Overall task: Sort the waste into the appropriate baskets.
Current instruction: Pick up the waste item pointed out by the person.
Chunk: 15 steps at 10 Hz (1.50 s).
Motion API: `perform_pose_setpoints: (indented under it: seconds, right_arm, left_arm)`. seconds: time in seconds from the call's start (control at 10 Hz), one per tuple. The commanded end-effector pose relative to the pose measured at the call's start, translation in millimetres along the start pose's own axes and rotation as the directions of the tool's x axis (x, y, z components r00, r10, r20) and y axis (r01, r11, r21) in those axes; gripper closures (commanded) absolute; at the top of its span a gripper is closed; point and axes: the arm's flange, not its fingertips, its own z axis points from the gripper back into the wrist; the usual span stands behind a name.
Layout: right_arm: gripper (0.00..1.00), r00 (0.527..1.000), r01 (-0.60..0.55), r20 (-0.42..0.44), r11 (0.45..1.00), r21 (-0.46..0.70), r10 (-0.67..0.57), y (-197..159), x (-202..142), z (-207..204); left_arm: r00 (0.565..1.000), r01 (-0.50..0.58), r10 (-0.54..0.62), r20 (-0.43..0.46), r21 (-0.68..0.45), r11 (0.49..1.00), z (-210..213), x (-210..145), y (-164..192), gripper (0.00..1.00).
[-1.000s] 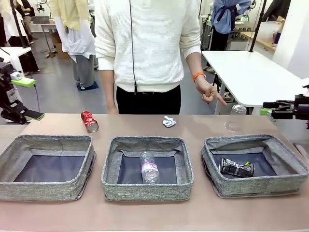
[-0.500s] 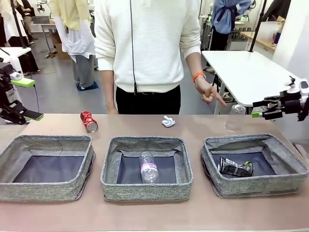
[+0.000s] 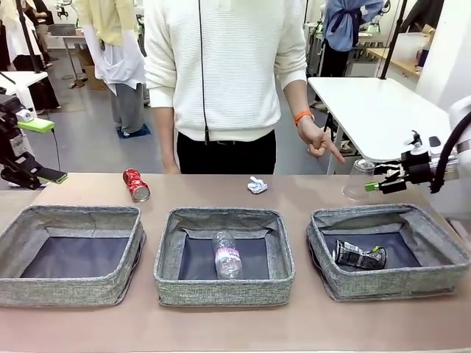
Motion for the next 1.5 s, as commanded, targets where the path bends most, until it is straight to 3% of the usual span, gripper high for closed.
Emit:
perform_pose_setpoints:
  seconds: [0.0, 0.9, 1.0, 1.1, 1.2, 1.3, 1.4]
  right_arm:
    - [0.00, 1.000, -0.011, 0.027, 0.999, -0.031, 0.012, -4, 2, -17]
    - [0.00, 0.988, 0.076, 0.142, 0.995, -0.066, -0.066, -6, -9, -40]
    - [0.19, 0.991, 0.088, 0.107, 0.993, -0.073, -0.080, -7, -12, -38]
    - [0.19, 0.989, 0.094, 0.118, 0.993, -0.068, -0.085, -6, -12, -37]
    - [0.39, 0.989, 0.098, 0.117, 0.993, -0.069, -0.090, -6, -13, -36]
    - [0.25, 0.988, 0.105, 0.121, 0.992, -0.068, -0.096, -6, -14, -36]
    - [0.58, 0.988, 0.106, 0.118, 0.992, -0.063, -0.098, -6, -15, -36]
  left_arm:
    - [1.000, 0.019, -0.019, -0.011, -0.002, 1.000, 1, -1, -1, 0.00]
    - [1.000, 0.019, -0.019, -0.011, -0.002, 1.000, 1, -1, -1, 0.00]
    - [1.000, 0.019, -0.019, -0.011, -0.002, 1.000, 1, -1, -1, 0.00]
    - [1.000, 0.019, -0.019, -0.011, -0.002, 1.000, 1, -1, -1, 0.00]
    - [1.000, 0.019, -0.019, -0.011, -0.002, 1.000, 1, -1, -1, 0.00]
    - [1.000, 0.019, -0.019, -0.011, -0.002, 1.000, 1, -1, -1, 0.00]
    - [1.000, 0.019, -0.019, -0.011, -0.002, 1.000, 1, -1, -1, 0.00]
